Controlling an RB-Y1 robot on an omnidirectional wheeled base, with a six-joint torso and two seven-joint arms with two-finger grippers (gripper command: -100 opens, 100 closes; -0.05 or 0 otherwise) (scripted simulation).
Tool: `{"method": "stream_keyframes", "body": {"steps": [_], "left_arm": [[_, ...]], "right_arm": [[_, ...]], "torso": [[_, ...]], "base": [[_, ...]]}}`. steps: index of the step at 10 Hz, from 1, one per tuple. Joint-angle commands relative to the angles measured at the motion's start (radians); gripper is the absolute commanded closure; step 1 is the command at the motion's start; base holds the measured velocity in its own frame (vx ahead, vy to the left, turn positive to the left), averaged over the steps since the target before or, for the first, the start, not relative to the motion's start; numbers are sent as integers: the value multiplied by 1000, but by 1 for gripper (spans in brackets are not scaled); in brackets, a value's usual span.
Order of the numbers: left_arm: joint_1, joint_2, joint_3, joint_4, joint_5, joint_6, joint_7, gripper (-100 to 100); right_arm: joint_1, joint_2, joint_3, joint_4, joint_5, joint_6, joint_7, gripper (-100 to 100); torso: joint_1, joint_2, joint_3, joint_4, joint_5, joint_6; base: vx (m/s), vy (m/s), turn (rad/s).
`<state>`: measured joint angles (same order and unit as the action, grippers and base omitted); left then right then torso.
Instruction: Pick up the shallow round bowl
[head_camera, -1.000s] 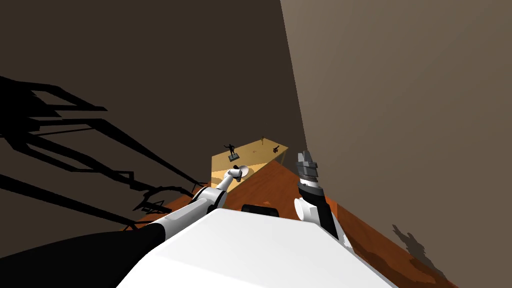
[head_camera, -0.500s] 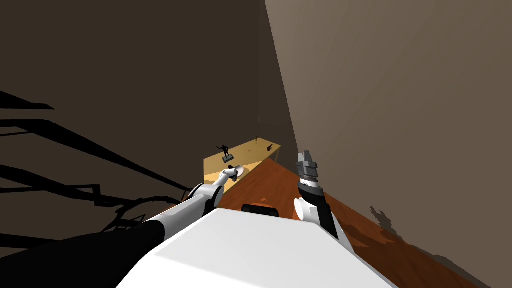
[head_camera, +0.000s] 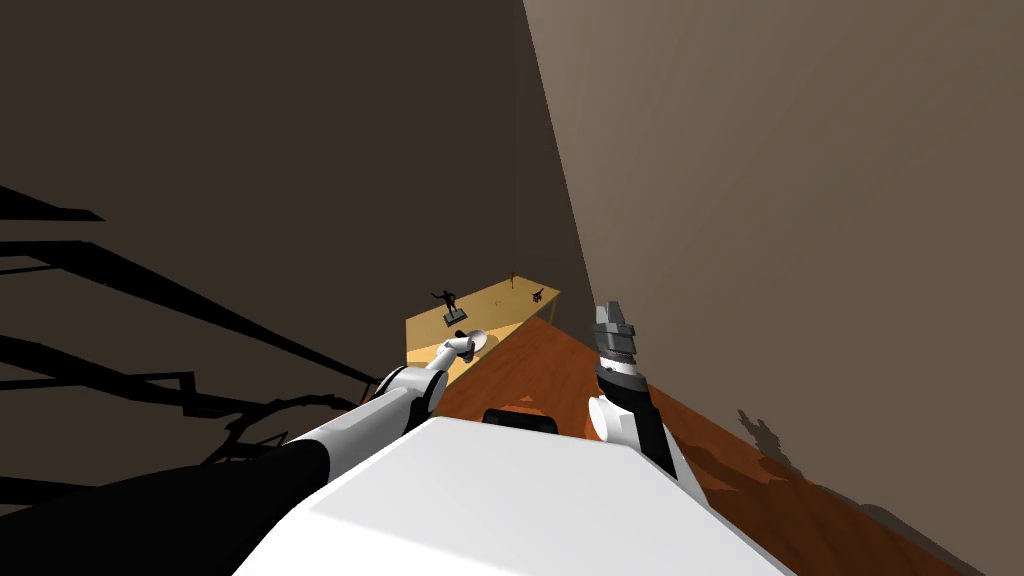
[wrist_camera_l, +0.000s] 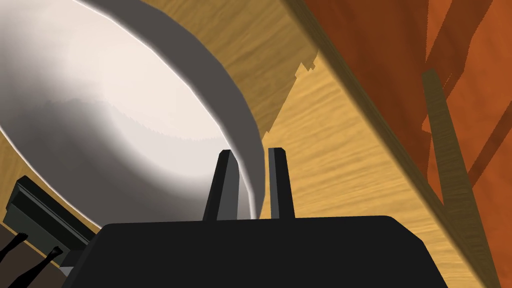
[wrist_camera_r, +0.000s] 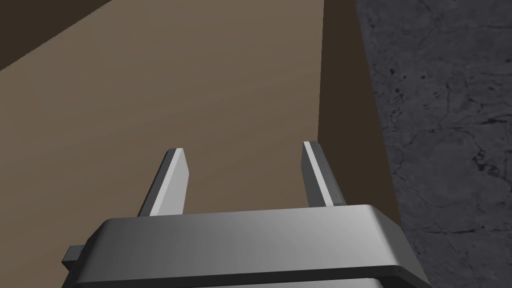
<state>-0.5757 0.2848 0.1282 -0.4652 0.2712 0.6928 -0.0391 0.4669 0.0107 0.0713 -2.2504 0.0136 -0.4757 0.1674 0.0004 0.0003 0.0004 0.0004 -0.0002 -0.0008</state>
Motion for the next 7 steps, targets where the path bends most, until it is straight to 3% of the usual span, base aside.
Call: {"method": "stream_keyframes", "body": {"steps": [1,2,3,4,5,7], "left_arm": [[0,0,0,0,0,0,0,100],[0,0,0,0,0,0,0,100],[1,0,0,1,0,1,0,0],[10,-21,-23,-34,-17,20,8,100],[28,-47,-50,-85,-36,48,21,100],[28,-47,-50,-75,-36,48,21,100]], "right_arm": [[0,0,0,0,0,0,0,0],[0,0,0,0,0,0,0,0],[0,0,0,0,0,0,0,0],[0,0,0,0,0,0,0,0],[0,0,0,0,0,0,0,0],[0,0,0,0,0,0,0,0]], "torso": [[0,0,0,0,0,0],[0,0,0,0,0,0],[0,0,0,1,0,0],[0,1,1,1,0,0],[1,-1,0,1,-1,-1],[2,-3,-1,0,0,0]], "base": [[0,0,0],[0,0,0],[0,0,0],[36,29,242],[75,47,358],[38,24,60]]}}
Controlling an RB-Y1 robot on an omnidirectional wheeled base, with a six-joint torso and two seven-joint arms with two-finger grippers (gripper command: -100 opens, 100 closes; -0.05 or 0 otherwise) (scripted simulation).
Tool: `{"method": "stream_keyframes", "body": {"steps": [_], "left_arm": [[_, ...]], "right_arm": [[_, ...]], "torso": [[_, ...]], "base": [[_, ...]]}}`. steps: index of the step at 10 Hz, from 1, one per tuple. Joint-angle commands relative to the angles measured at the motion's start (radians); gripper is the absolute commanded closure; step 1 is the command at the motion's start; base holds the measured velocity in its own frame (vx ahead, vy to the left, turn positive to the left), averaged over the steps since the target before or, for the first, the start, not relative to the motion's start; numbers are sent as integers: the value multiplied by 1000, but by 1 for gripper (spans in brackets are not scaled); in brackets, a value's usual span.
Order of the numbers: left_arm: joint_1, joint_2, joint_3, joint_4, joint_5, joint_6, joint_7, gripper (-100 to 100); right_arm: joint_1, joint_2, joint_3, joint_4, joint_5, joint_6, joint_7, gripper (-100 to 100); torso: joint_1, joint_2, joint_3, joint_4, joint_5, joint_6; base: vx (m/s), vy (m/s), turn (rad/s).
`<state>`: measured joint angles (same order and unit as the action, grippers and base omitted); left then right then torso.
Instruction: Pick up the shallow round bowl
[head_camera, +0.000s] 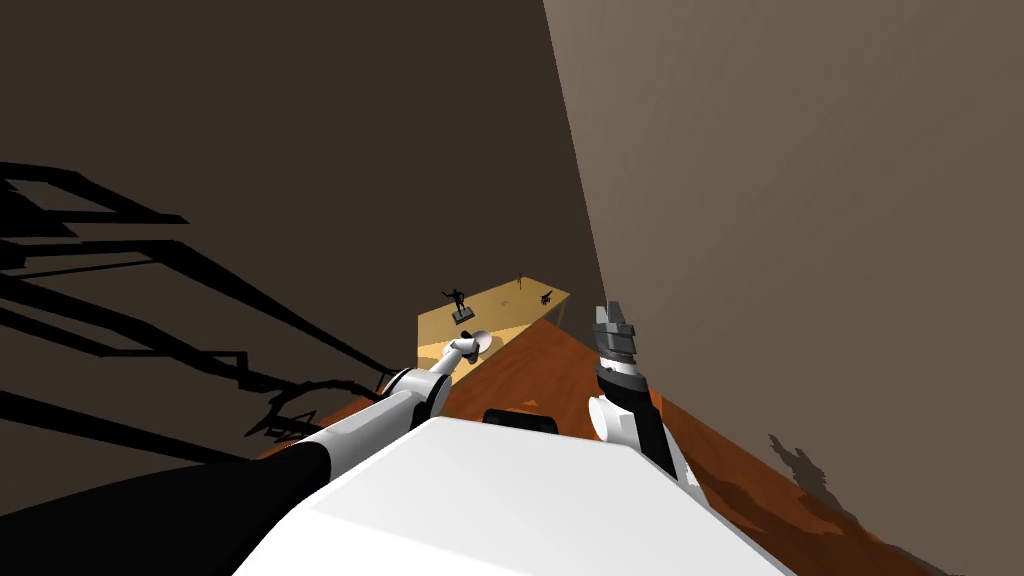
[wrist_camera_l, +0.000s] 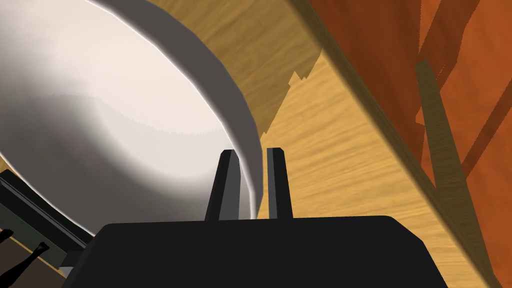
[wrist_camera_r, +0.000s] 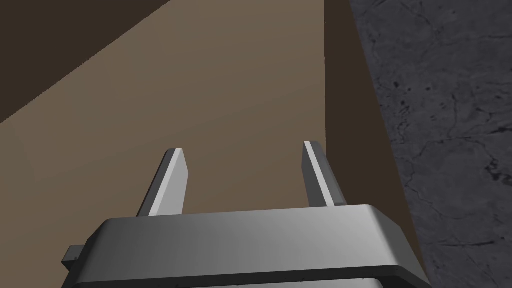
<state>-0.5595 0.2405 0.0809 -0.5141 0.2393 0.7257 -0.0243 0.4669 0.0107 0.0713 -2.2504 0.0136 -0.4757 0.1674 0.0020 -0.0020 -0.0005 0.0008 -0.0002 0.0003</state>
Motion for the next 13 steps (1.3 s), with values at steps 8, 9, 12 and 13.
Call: {"method": "stream_keyframes", "body": {"steps": [8,9,12,13], "left_arm": [[64,-80,-82,-191,-64,98,43,100],[82,-106,-109,-224,-83,125,56,100],[117,-157,-162,-323,-123,181,81,100],[117,-157,-162,-329,-123,181,81,100]], "right_arm": [[0,0,0,0,0,0,0,0],[0,0,0,0,0,0,0,0],[0,0,0,0,0,0,0,0],[0,0,0,0,0,0,0,0]], "torso": [[2,-2,-2,-3,0,-2],[2,-2,-2,-3,1,-1],[2,-3,-3,-3,1,-2],[3,-4,-4,-3,1,-2]], "base": [[28,17,125],[51,30,192],[52,27,228],[51,26,111]]}}
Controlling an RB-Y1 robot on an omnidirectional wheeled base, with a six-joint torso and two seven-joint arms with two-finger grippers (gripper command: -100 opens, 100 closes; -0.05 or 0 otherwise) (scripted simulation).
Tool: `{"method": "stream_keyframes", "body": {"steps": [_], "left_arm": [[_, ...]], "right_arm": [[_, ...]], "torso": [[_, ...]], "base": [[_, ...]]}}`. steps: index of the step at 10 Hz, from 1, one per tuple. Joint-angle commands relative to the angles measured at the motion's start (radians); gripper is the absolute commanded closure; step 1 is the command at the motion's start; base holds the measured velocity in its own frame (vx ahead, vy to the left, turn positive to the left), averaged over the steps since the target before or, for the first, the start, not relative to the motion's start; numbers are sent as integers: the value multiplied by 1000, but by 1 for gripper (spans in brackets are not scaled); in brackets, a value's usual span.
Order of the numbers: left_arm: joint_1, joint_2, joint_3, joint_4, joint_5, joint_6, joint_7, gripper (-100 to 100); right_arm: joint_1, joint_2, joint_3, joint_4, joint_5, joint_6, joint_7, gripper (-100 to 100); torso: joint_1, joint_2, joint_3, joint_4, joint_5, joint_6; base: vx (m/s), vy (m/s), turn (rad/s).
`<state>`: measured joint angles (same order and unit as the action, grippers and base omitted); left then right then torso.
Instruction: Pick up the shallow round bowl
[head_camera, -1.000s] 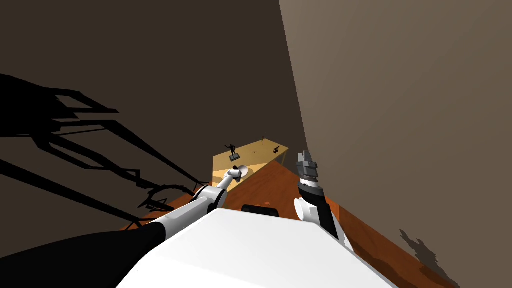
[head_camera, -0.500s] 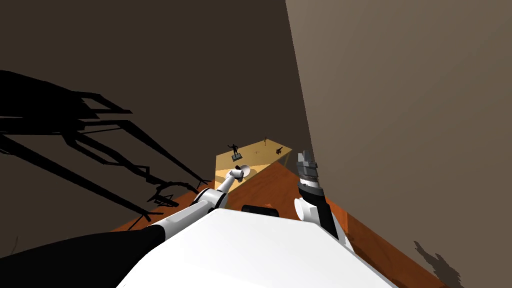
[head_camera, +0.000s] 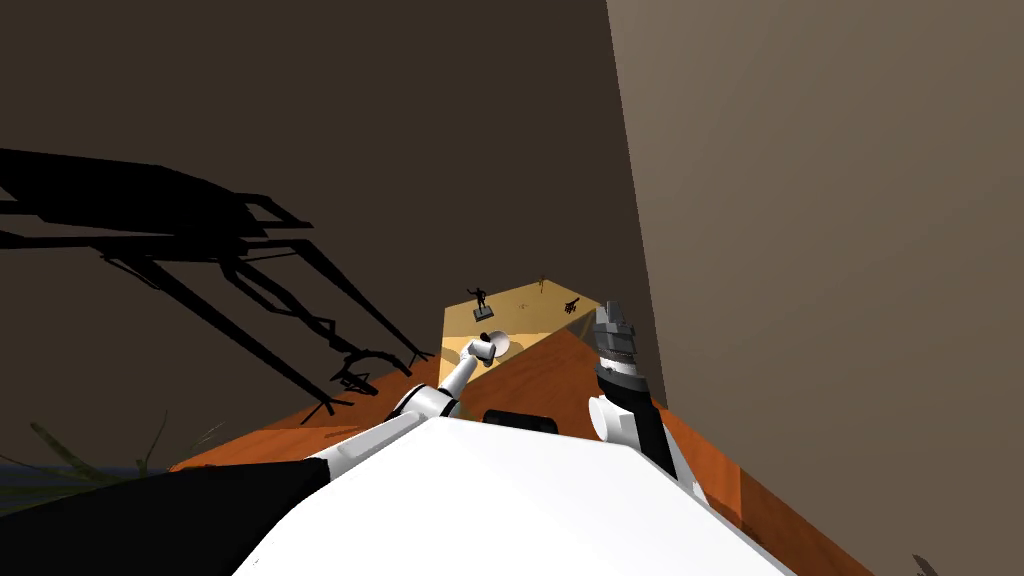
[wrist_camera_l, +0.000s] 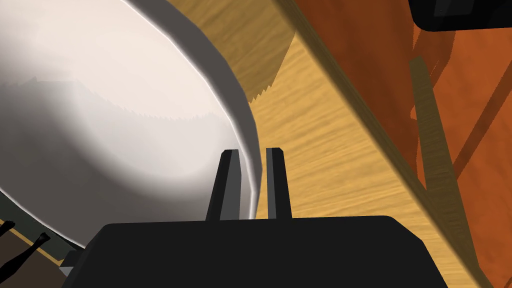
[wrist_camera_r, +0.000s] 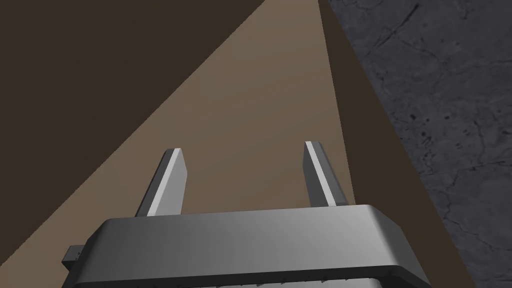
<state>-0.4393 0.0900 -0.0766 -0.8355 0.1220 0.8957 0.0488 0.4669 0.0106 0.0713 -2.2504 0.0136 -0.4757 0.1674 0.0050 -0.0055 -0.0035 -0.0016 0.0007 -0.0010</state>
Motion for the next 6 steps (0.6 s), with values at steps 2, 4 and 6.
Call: {"method": "stream_keyframes", "body": {"steps": [2,4,6], "left_arm": [[15,-33,-31,-75,-26,38,20,100],[32,-59,-58,-126,-45,66,33,100],[33,-58,-57,-108,-45,55,31,0]], "right_arm": [[0,0,0,0,0,0,0,0],[0,0,0,0,0,0,0,0],[0,0,0,0,0,0,0,0]], "torso": [[0,0,0,0,0,-1],[-1,1,1,1,0,-1],[-1,3,2,1,0,-1]], "base": [[49,20,172],[49,7,157],[7,0,3]]}}
